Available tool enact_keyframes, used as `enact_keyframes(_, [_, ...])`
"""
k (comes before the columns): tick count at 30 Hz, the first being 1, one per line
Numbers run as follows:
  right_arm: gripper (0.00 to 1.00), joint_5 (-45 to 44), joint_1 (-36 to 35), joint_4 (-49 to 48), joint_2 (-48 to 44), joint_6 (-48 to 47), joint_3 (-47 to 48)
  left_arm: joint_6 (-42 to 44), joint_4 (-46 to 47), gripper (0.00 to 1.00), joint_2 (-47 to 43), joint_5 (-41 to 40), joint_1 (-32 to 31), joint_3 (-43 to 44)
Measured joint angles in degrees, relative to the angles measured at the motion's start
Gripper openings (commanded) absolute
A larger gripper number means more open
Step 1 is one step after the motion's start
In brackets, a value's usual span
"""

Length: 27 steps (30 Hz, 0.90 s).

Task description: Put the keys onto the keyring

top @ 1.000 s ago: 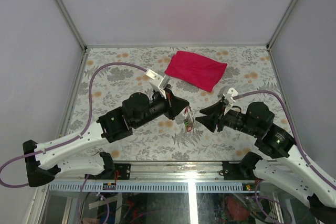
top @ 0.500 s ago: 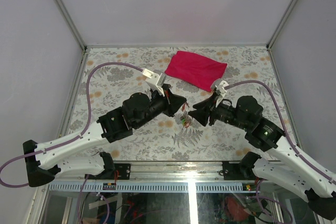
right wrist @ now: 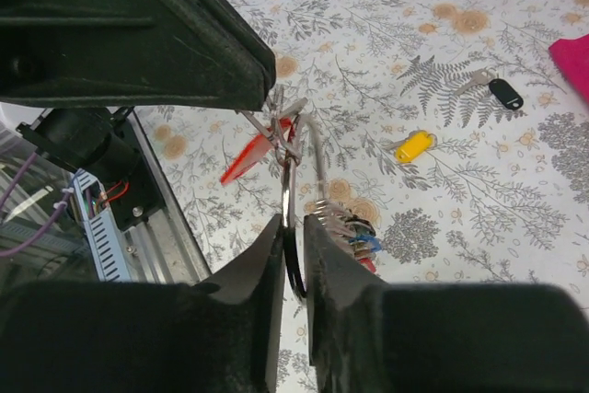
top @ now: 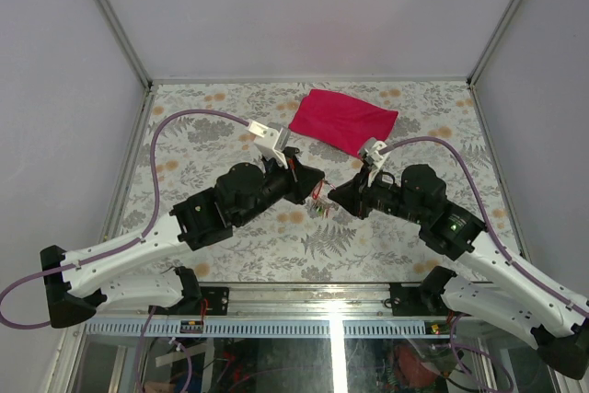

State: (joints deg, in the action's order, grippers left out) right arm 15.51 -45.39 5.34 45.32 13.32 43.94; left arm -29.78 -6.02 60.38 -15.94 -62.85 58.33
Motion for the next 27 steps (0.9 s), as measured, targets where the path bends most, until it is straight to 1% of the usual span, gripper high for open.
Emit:
enact_keyframes(2, [0.05, 0.0, 0.0, -0.1, 0.0, -0.2, 0.0, 0.0, -0.2, 0.0, 0.0, -0.2, 0.0, 0.0])
enact_keyframes(4, [0.0, 0.0, 0.0, -0.2, 0.0, -0.3, 0.0, 0.0, -0.2, 0.0, 0.1, -0.3, 0.0, 0.0])
enact_keyframes(8, [0.0, 0.0, 0.0, 0.8, 0.0, -1.1, 0.3, -0.2, -0.3, 0.0, 0.1, -0.7, 0.0, -0.3])
enact_keyframes(12, [0.0, -0.1, 0.0, 4.2, -0.1, -2.3, 1.8, -0.5, -0.3, 0.0, -0.3, -1.3, 0.0, -1.0])
enact_keyframes(18, [0.0, -0.1, 0.0, 8.4, -1.6, -5.2, 4.4, -1.2, -0.3, 0.03, -1.6, -2.0, 0.0, -1.6])
enact_keyframes(22, [0.0, -0.1, 0.0, 10.3, -2.9, -7.3, 5.6, -1.4, -0.3, 0.11, -2.2, -2.4, 0.0, -1.6])
enact_keyframes(27, [0.0, 0.0, 0.0, 12.8, -4.3, -9.4, 6.1, -1.5, -0.5, 0.17, -2.6, -3.2, -0.1, -1.6])
